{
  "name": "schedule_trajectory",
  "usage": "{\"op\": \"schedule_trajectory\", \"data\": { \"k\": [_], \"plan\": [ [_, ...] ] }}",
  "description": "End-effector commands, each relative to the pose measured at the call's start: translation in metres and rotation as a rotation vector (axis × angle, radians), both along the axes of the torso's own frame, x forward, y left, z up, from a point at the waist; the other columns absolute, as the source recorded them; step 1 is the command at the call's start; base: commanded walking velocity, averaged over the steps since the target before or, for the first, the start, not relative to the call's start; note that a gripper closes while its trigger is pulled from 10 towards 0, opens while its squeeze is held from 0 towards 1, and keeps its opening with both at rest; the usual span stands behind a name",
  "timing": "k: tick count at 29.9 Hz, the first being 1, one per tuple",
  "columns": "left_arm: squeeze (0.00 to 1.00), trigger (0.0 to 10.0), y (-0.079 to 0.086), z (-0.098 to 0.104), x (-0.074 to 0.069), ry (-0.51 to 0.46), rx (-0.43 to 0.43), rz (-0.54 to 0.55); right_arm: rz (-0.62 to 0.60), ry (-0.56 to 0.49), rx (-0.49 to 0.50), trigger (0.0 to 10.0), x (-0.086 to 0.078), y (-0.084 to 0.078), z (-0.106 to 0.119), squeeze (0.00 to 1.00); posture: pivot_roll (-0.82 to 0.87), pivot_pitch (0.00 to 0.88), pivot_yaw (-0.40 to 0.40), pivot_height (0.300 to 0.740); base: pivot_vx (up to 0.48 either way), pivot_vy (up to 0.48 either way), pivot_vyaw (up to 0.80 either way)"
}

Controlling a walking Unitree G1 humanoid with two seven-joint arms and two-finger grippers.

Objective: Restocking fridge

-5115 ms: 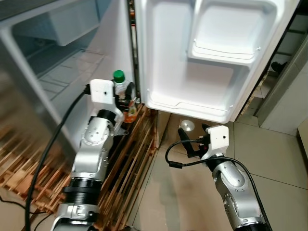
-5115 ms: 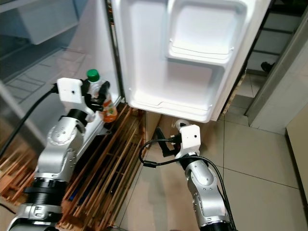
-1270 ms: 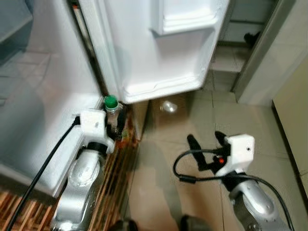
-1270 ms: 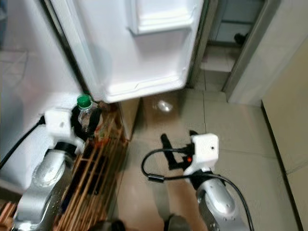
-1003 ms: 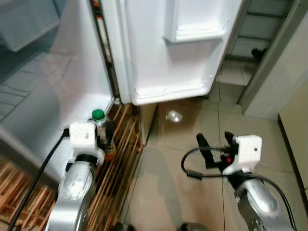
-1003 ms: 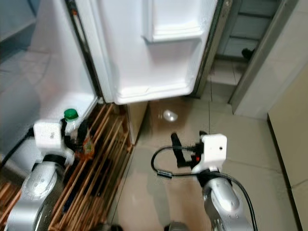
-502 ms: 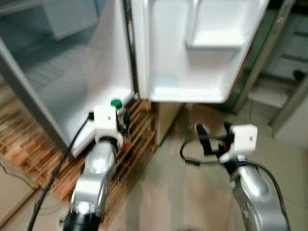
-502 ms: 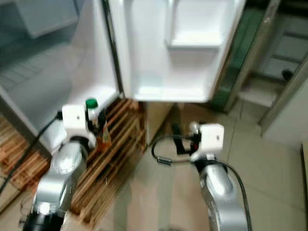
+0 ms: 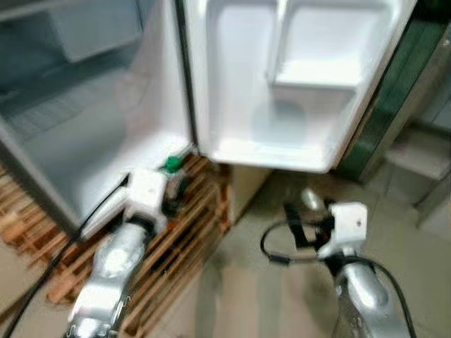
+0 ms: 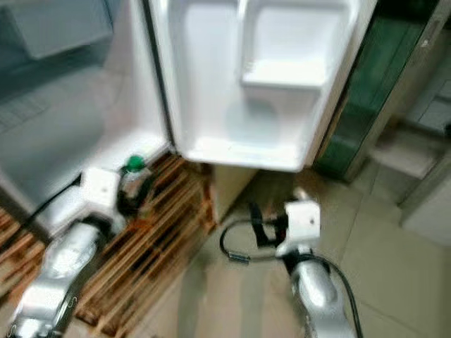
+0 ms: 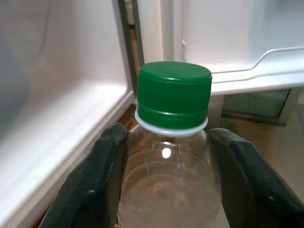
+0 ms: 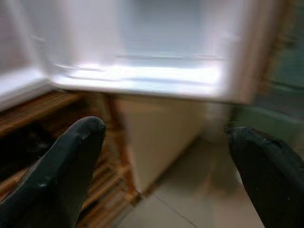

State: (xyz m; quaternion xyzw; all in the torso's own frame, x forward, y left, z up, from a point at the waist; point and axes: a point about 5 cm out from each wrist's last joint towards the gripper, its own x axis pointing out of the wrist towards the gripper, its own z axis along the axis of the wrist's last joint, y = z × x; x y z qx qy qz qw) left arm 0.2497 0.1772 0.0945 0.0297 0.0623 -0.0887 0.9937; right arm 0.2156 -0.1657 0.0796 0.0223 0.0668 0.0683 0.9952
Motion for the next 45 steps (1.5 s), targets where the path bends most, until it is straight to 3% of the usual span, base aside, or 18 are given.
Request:
{"op": "schedule_trajectory", "data": {
  "k": [1,2,4,11,16,18,21,23,24,25,26,27,30,32,36,41,43,45],
  "plan": [
    [0.00,10.0,-0.015,0.019,0.008,-0.086,-0.043,-0.033,0.007,-0.005,0.021,10.0,0.003,0.003,0.000,0.00,-0.21,0.000,0.049,0.740,0.480,0.000,0.00],
    [0.00,10.0,-0.015,0.019,0.008,-0.086,-0.043,-0.033,0.007,-0.005,0.021,10.0,0.003,0.003,0.000,0.00,-0.21,0.000,0.049,0.740,0.480,0.000,0.00],
    [0.00,10.0,-0.037,0.028,0.016,-0.133,-0.065,-0.115,0.031,-0.015,0.021,10.0,0.009,0.008,0.000,0.00,-0.20,0.000,0.046,0.740,0.480,0.000,0.00],
    [0.00,10.0,-0.049,0.036,0.018,-0.149,-0.111,-0.239,0.045,-0.027,0.019,10.0,0.013,0.010,0.000,0.00,-0.20,0.000,0.054,0.740,0.480,0.000,0.00],
    [0.00,10.0,-0.070,0.050,0.024,-0.181,-0.159,-0.327,0.058,-0.036,0.021,10.0,0.017,0.014,0.001,0.00,-0.21,0.000,0.058,0.740,0.480,0.000,0.00],
    [0.00,10.0,-0.070,0.058,0.034,-0.206,-0.158,-0.268,0.076,-0.040,0.016,10.0,0.017,0.016,0.001,0.00,-0.21,0.000,0.058,0.740,0.480,0.000,0.00],
    [0.00,10.0,-0.057,0.068,0.052,-0.202,-0.178,-0.140,0.090,-0.043,0.014,10.0,0.018,0.018,0.002,0.00,-0.21,0.000,0.052,0.740,0.119,0.000,0.00],
    [0.00,10.0,-0.052,0.079,0.061,-0.227,-0.203,-0.113,0.096,-0.042,0.013,10.0,0.018,0.018,0.002,0.00,-0.21,0.000,0.044,0.740,0.000,0.000,0.00],
    [0.00,10.0,-0.056,0.096,0.068,-0.261,-0.236,-0.130,0.102,-0.037,0.011,10.0,0.018,0.017,0.001,0.00,-0.21,0.000,0.036,0.740,0.000,0.000,0.00],
    [0.00,10.0,-0.064,0.115,0.072,-0.301,-0.259,-0.187,0.109,-0.033,0.010,10.0,0.017,0.018,0.000,0.00,-0.21,0.000,0.033,0.740,0.000,0.000,0.00],
    [0.00,10.0,-0.064,0.115,0.072,-0.301,-0.259,-0.187,0.109,-0.033,0.010,10.0,0.017,0.018,0.000,0.00,-0.21,0.000,0.033,0.740,0.000,0.000,0.00],
    [0.00,10.0,-0.077,0.140,0.071,-0.351,-0.287,-0.280,0.117,-0.029,0.009,10.0,0.017,0.018,-0.001,0.00,-0.21,0.000,0.033,0.740,0.000,0.000,0.00],
    [0.00,10.0,-0.081,0.151,0.072,-0.376,-0.269,-0.310,0.119,-0.032,0.009,10.0,0.018,0.019,0.000,0.00,-0.21,0.000,0.035,0.740,0.000,0.000,0.00],
    [0.00,10.0,-0.077,0.159,0.080,-0.411,-0.262,-0.284,0.121,-0.037,0.010,10.0,0.019,0.021,0.001,0.00,-0.22,0.000,0.037,0.740,0.000,0.000,0.00],
    [0.00,10.0,-0.080,0.164,0.093,-0.511,-0.213,-0.225,0.132,-0.034,0.011,10.0,0.019,0.023,0.000,0.00,-0.22,0.000,0.036,0.740,0.000,0.000,0.00],
    [0.00,10.0,-0.103,0.158,0.091,-0.478,-0.247,-0.297,0.132,-0.041,0.005,10.0,0.018,0.021,0.003,0.00,-0.26,0.000,0.052,0.740,0.000,0.000,0.00],
    [0.00,10.0,-0.102,0.150,0.087,-0.467,-0.237,-0.317,0.127,-0.050,0.004,10.0,0.018,0.021,0.005,0.00,-0.26,0.000,0.057,0.740,0.000,0.000,0.00],
    [0.00,10.0,-0.088,0.129,0.083,-0.424,-0.216,-0.276,0.117,-0.063,0.004,10.0,0.019,0.020,0.009,0.00,-0.26,0.000,0.055,0.740,0.000,0.000,0.00]
  ]
}}
